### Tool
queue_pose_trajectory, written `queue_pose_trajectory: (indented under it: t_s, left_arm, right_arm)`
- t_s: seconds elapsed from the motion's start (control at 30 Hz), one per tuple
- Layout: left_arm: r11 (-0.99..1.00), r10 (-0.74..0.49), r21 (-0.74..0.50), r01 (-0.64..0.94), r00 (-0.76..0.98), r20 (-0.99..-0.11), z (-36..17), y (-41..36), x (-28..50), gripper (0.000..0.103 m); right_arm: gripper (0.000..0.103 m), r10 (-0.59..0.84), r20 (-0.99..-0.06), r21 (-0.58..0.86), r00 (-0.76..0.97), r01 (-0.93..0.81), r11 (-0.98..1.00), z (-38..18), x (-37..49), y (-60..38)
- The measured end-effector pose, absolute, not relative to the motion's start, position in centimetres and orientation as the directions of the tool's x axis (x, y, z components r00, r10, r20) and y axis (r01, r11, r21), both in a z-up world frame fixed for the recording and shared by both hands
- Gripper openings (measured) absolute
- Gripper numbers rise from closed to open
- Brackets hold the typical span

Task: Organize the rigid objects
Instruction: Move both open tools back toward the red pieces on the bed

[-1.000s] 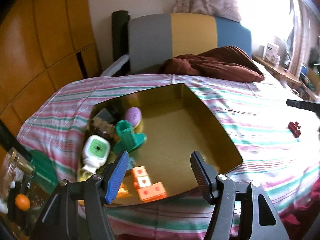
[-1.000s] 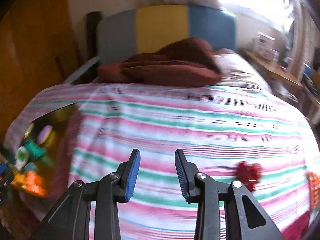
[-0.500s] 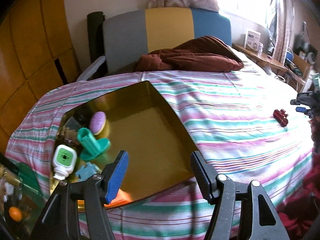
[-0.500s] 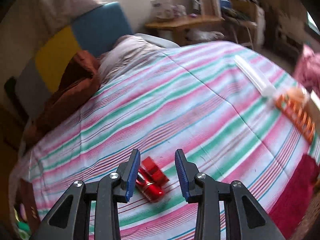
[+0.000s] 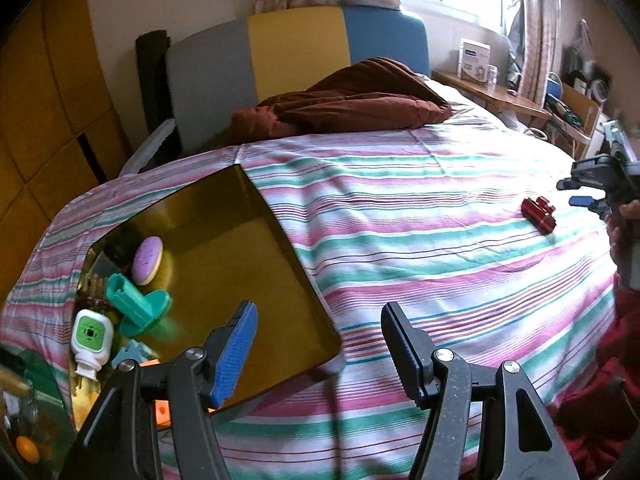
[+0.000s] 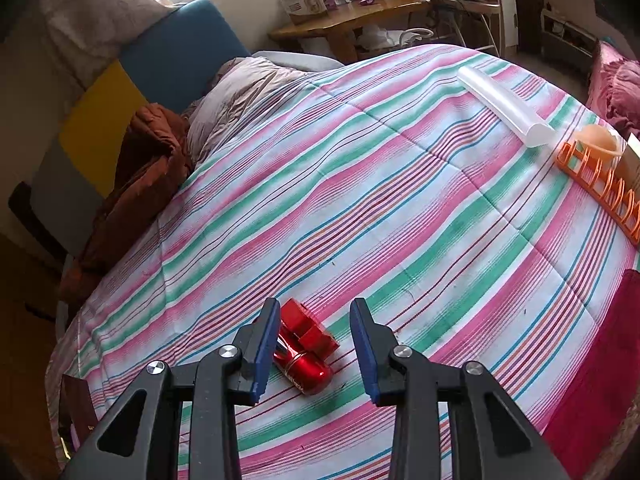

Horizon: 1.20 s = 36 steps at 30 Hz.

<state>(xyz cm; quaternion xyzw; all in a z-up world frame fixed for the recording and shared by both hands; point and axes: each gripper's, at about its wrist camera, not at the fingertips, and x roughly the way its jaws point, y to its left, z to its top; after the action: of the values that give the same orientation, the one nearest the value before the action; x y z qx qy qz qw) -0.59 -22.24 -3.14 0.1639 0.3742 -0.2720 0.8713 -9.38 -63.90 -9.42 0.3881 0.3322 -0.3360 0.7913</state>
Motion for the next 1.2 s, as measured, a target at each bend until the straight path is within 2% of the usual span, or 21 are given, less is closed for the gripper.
queue_pose_trajectory:
  t_s: [0.4,0.73,0.9,1.2]
  left_arm:
    - [0.738,-0.407,0.033,0.674,0.485,-0.774,-4.1,-27.3,-0.8,0.065]
    - [0.646,-0.467,-0.017,0.763,0.378,-0.800,-5.5,-34.3,-1.8,0.065]
    - [0.604,-0.477,-0.063,0.795,0.297,-0.828,-6.7,-38.9,-2.0,0.065]
    - [0.562,-0.531,-0.181,0.807,0.184,-0.827,-6.8,-46.8,-1.7,0.061]
  right_arm:
    - [0.036,-0.293,-0.785,0.403,0.546,0.809,0.428,-9.5,-10.1,-64.5]
    - [0.036,-0.310,-0.770,0.480,0.557,0.827,0.294,-9.9,-12.8,-66.1]
    - [0.036,-0.299,-0.761,0.507,0.576,0.815,0.279,-10.0,-13.1,-66.3]
    - [0.036,-0.255,-0.758,0.535,0.600,0.796,0.283,-10.3,-12.5,-66.3]
